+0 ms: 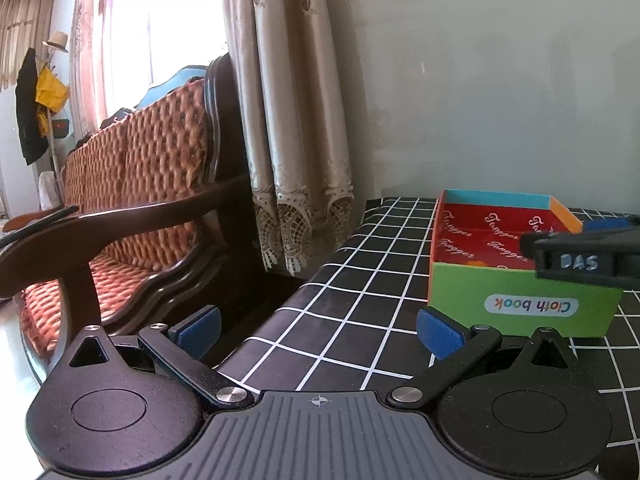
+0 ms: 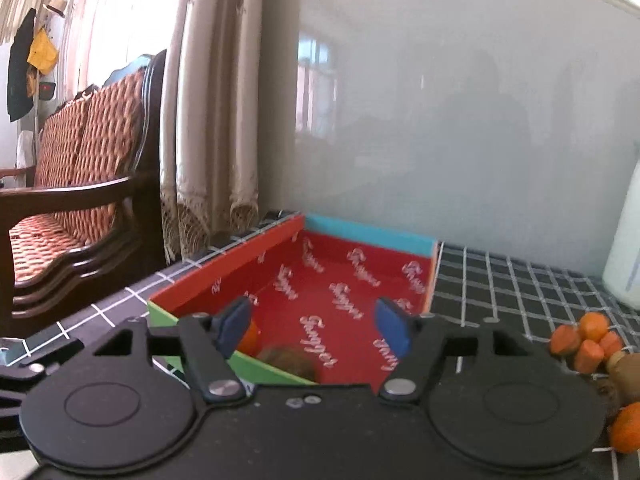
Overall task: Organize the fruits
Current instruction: 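Carry the dried fruit into the red box and release it, then move the left gripper back and grasp the second mandarin orange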
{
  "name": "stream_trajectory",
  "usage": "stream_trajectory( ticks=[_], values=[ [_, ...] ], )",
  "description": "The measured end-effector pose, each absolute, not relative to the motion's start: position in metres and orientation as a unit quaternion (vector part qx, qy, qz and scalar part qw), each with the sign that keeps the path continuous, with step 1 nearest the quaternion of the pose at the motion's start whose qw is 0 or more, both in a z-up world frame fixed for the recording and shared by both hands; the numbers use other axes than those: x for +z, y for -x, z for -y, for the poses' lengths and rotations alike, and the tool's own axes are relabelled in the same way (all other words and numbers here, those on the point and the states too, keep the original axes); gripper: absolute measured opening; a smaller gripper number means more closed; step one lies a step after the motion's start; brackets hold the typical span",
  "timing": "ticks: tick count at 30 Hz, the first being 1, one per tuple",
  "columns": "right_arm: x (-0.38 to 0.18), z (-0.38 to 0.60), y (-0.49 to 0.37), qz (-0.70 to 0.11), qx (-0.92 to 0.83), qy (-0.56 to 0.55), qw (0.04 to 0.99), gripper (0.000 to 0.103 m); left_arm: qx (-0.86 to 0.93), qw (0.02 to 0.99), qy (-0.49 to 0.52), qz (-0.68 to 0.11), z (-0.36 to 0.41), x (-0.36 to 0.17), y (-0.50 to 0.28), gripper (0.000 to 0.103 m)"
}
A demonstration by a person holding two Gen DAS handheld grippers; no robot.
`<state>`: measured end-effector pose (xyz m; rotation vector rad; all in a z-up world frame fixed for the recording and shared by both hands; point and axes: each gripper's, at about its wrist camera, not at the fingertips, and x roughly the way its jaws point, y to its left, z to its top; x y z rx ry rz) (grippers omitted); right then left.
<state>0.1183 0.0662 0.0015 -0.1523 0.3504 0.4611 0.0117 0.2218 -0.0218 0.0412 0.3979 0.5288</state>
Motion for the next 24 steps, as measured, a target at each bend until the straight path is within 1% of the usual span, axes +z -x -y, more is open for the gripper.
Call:
stream_trajectory(
  ticks=[10,15,24],
  values=[
    [0.021,-0.003,-0.097,-0.118,0.176,0.075,0.974,0.065,0.220,0.958,-0.011,-0.183,-0.192,-0.013,-0.012,0.103],
    [0.028,0.047,-0.089,-0.111,0.126,0.058,0.984,0.065,0.169,0.970,-0.016,-0.175,-0.154,-0.008,-0.016,0.103],
    [0.029,0.136,-0.081,-0.124,0.035,0.025,0.991,0.065,0.074,0.981,-0.034,-0.174,-0.060,-0.010,-0.032,0.103]
  ],
)
